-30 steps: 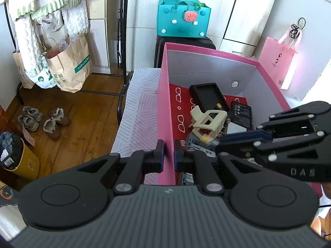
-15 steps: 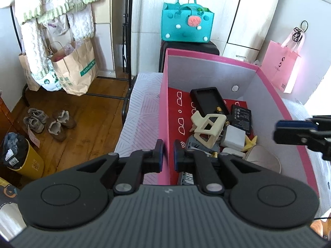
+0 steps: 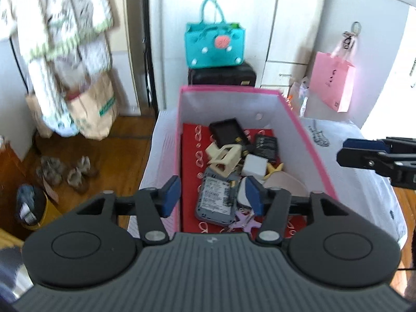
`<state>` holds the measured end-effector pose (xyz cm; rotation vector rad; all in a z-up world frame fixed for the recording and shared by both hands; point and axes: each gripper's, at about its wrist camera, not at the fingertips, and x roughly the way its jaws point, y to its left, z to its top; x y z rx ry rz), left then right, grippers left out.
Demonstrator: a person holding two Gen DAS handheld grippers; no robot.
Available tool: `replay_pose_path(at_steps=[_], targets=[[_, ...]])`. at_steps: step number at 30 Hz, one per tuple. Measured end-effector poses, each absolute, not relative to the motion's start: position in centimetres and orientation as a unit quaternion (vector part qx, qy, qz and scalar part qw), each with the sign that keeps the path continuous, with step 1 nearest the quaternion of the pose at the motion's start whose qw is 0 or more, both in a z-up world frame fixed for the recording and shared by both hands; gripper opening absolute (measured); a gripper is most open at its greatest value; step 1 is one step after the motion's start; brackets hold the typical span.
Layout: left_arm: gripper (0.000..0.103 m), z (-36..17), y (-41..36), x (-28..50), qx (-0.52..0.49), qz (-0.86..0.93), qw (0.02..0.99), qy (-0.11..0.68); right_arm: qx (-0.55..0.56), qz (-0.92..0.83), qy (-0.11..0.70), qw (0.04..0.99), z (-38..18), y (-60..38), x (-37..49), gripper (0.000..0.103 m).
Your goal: Organize rigid objects
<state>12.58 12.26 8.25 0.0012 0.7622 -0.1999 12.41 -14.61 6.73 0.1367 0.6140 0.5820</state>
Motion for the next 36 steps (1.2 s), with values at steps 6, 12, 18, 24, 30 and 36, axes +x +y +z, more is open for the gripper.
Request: replay_pose_path(at_steps=[6,12,18,24,30,36], targets=[[0.074,9.5,10.1,9.5,0.01,-0.125,0.928,0.351,0.047,0.255,0.295,0.919,7.5,-15.7,9.9,0.053],[0.101,8.8,8.6,9.1,-0.011,-0.129,0.914,0.384,0.032,0.214,0.29,0.932,7.5,-17.5,7.4,0.103],[0.101,6.9,7.3,8.8,0.018,-0.055,0.909,0.414,0.105,0.136,0.296,0.94,7.1,-20.6,5.0,0.103],[0.101,6.1,6.2,6.4,0.013,-0.03,0.923,0.384,0.059,0.073,0.246,0.965,6.1,-19.7,0.6,0.103],[0.101,6.1,4.9,4.2,0.026,-0.01,0.934,0.355,0.043,0.055,0.254,0.965,5.2,-18.5,-0.8,0.103],[0.101,5.0,3.9,3.6,0.02,-0.017,0.929,0.37,0.064,0.059,0.294,0.952,4.8,-19.5,-0.5,0.103]])
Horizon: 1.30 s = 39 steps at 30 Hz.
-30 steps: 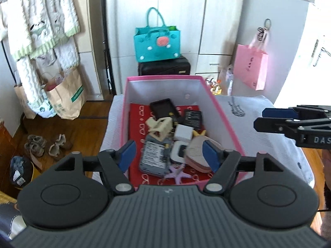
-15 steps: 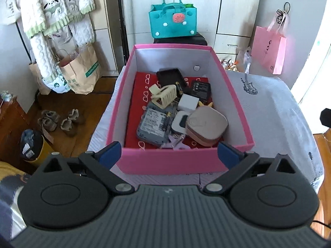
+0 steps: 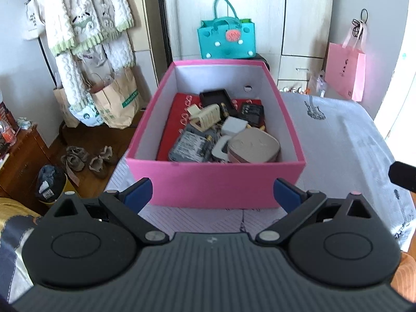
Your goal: Organize rigid objects
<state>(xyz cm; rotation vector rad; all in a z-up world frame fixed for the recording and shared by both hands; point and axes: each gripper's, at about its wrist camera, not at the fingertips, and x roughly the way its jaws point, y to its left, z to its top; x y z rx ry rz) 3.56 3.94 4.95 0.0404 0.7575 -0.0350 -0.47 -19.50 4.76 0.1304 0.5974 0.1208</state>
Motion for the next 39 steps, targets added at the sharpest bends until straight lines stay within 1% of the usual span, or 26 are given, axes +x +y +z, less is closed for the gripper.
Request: replay_pose_path(at_steps=[4,12,17,21,29,39], targets=[[0.101,4.5,3.2,3.3,0.025,-0.021,0.927,0.375,0.066,0.05,0.295,0.952,4.5,-19.9,-1.1,0.103],[0.101,5.0,2.5,2.2,0.028,-0.018,0.932,0.36,0.064,0.022,0.284,0.956,4.9,-20.4,-1.8,0.103],[0.101,5.2,2.4,1.7,0.028,-0.014,0.935,0.353,0.082,0.045,0.292,0.952,4.3,-20.6,-2.0,0.103],[0.101,5.4,2.2,1.6,0.033,-0.009,0.938,0.345,0.071,0.047,0.288,0.954,4.2,-20.1,-2.1,0.103],[0.102,5.0,2.5,1.7,0.012,-0.005,0.938,0.346,0.053,0.036,0.281,0.957,4.6,-19.9,-2.8,0.103],[0.103,4.4,2.4,1.9,0.014,0.0,0.94,0.34,0.049,0.017,0.28,0.959,4.3,-20.5,-2.8,0.103]])
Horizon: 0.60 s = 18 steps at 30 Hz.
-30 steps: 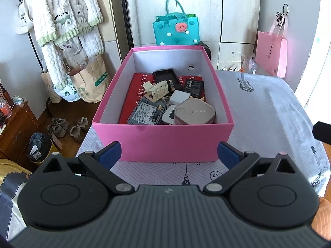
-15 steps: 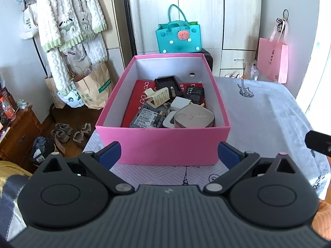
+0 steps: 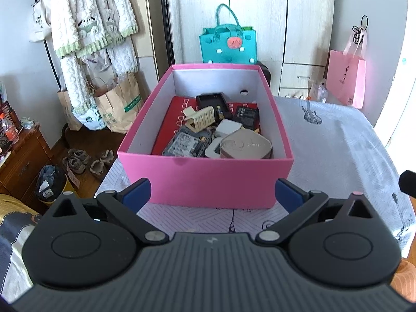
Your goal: Organize rigid objects
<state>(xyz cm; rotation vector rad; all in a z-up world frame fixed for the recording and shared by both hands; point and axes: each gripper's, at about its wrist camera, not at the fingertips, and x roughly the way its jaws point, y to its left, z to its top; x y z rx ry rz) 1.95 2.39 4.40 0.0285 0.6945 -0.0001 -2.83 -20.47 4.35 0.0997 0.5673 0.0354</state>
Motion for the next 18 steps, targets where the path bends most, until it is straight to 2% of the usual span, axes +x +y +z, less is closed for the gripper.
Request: replay_pose_path(at_steps=[18], targets=[[0.103,3.88,1.66,1.83,0.032,-0.002,0.942,0.335,0.058,0.008,0.272,0.961,3.67,-20.61,-2.85,0.103]])
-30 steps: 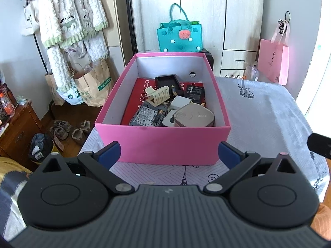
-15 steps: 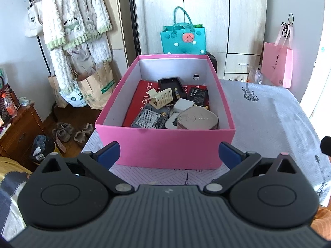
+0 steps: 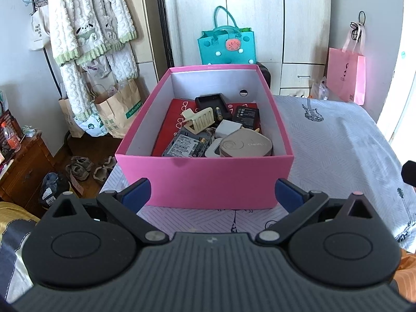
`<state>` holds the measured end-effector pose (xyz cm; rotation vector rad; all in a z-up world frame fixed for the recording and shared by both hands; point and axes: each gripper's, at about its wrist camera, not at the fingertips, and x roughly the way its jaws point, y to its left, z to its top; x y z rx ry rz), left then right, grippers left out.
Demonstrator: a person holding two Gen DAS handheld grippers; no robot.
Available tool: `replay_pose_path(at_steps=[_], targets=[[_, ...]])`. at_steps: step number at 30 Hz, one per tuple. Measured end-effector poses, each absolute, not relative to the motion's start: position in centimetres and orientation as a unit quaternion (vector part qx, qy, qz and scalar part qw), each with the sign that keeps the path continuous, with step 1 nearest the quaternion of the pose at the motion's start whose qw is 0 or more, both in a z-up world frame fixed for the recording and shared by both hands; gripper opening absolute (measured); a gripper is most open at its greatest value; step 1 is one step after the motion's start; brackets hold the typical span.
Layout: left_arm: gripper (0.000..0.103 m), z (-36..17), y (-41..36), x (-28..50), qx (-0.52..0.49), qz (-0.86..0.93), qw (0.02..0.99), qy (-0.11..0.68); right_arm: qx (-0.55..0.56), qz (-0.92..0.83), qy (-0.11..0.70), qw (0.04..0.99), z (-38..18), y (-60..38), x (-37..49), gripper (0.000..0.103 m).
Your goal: Organize rigid objects
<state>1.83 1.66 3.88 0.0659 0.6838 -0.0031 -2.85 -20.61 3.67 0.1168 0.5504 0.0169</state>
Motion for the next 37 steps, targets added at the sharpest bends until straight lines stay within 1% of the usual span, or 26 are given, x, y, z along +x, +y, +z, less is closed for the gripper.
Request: replay_pose_path(at_steps=[20,37], targets=[[0.103,3.48,1.61,1.68,0.042,-0.009,0.94,0.34,0.041,0.0,0.264,0.964,3.87,-20.0,-3.19,0.103],[0.103,3.61,1.79,0.83,0.043,-0.021,0.944,0.327,0.034,-0.005,0.265,0.964,3.88,-19.77,-3.39,0.103]])
